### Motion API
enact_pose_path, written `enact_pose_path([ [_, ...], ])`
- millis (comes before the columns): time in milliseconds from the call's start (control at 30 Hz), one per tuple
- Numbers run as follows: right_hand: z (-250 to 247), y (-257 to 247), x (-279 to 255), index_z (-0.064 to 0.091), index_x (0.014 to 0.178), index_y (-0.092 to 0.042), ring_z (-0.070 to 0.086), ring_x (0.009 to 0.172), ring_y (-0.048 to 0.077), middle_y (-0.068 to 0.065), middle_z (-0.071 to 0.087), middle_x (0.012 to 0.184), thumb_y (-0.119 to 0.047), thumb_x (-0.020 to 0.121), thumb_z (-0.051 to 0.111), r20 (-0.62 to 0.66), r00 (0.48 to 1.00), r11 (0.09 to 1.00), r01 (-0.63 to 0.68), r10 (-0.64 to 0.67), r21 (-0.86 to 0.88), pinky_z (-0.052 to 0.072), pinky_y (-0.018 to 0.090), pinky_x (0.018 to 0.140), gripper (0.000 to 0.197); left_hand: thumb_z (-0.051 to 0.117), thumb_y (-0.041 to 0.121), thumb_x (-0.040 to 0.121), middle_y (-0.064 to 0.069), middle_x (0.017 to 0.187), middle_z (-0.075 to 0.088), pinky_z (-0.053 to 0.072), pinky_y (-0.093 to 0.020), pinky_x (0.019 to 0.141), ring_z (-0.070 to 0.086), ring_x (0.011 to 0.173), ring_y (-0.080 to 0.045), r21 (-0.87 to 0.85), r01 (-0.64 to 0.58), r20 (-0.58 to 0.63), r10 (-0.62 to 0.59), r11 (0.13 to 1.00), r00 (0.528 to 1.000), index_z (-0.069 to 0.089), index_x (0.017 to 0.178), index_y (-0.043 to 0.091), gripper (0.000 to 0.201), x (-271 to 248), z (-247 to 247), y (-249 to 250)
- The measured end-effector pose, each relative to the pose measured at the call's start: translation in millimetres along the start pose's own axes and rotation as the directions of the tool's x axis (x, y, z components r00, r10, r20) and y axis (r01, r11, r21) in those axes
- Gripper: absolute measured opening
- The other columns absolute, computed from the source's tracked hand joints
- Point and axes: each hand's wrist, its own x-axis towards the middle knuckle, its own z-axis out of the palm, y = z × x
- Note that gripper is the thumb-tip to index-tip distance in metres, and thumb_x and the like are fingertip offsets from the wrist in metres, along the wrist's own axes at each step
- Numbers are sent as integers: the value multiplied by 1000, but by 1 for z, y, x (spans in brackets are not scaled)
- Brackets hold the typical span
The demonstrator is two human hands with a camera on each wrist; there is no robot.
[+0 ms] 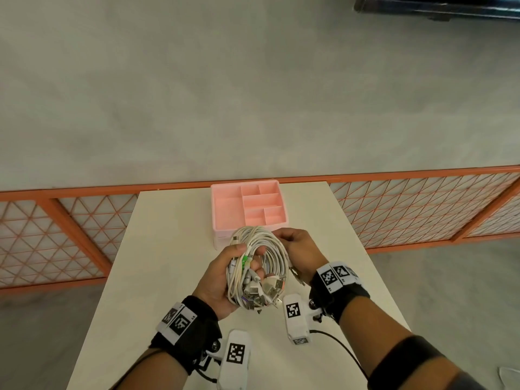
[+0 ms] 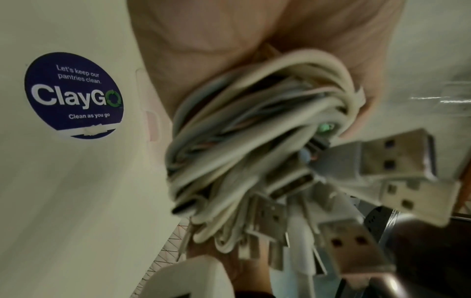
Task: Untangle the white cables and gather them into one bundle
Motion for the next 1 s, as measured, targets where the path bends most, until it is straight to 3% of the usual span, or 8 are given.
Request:
enact_pose_path([
  [200, 5, -6, -1, 72, 90, -1, 58, 56, 19, 13, 68, 76, -18, 97, 54, -109, 994, 999, -20, 15, -44, 44, 23, 46, 25, 87, 29, 55, -6, 63, 55, 52, -29, 56, 56, 56, -19, -50, 17, -25, -18, 999, 1000, 67, 96, -2, 55, 2, -5, -4],
  [300, -1, -19, -4, 73, 97, -8, 63, 64, 18, 11, 72, 85, -39, 102, 43, -87, 996, 999, -34, 34, 2, 48, 24, 51, 44, 82, 28, 60, -5, 62, 55, 51, -28, 57, 55, 56, -18, -81, 23, -22, -24, 996, 999, 67, 96, -1, 49, 2, -8, -3],
  [400, -5, -34, -11, 70, 110, -21, 67, 81, 15, 4, 73, 104, -56, 98, 40, 68, 997, 984, 32, -21, -177, 53, 26, 62, 48, 81, 28, 62, -5, 63, 55, 50, -29, 58, 55, 57, -18, -96, 31, -28, -34, 995, 999, 67, 96, -1, 48, 3, -11, -1],
  [567, 6, -42, -13, 67, 112, -23, 69, 88, 8, -2, 73, 100, -54, 99, 40, 328, 943, 956, 137, -47, -259, 53, 23, 78, 44, 84, 30, 59, -5, 62, 55, 46, -30, 61, 54, 56, -18, -60, 44, 3, -44, 997, 999, 67, 96, 0, 50, 6, -6, -2],
  [767, 5, -31, -16, 59, 113, 8, 68, 78, 25, 14, 71, 89, -50, 90, 55, 394, 919, 1000, 6, -14, 21, 57, 29, 69, 62, 78, 30, 67, -5, 61, 49, 48, -32, 61, 49, 54, -17, -59, 41, 73, -37, 997, 997, 61, 99, -1, 48, 6, -4, -1],
  [867, 3, -23, -16, 62, 96, -3, 70, 77, 23, 13, 71, 88, -48, 84, 69, 488, 872, 998, -8, -26, 68, 57, 32, 72, 47, 77, 32, 69, -4, 61, 50, 37, -34, 64, 49, 56, -17, -10, 37, 118, -36, 999, 992, 62, 97, 0, 45, 4, -9, -1],
  [933, 4, -25, -21, 69, 91, -8, 71, 70, 22, 13, 73, 83, -26, 94, 63, 533, 846, 991, -64, -10, 121, 58, 31, 68, 19, 76, 34, 70, -5, 61, 50, 36, -36, 68, 50, 57, -18, 20, 39, 125, -41, 999, 991, 65, 86, 3, 37, 3, -12, -1],
  [1000, 6, -25, -23, 75, 78, -15, 68, 58, 17, 7, 71, 69, -9, 100, 50, 502, 865, 990, -81, 13, 115, 56, 25, 59, 34, 79, 35, 67, -6, 61, 52, 40, -38, 73, 53, 59, -20, 48, 51, 90, -55, 998, 994, 67, 77, 5, 34, 3, -15, -2],
])
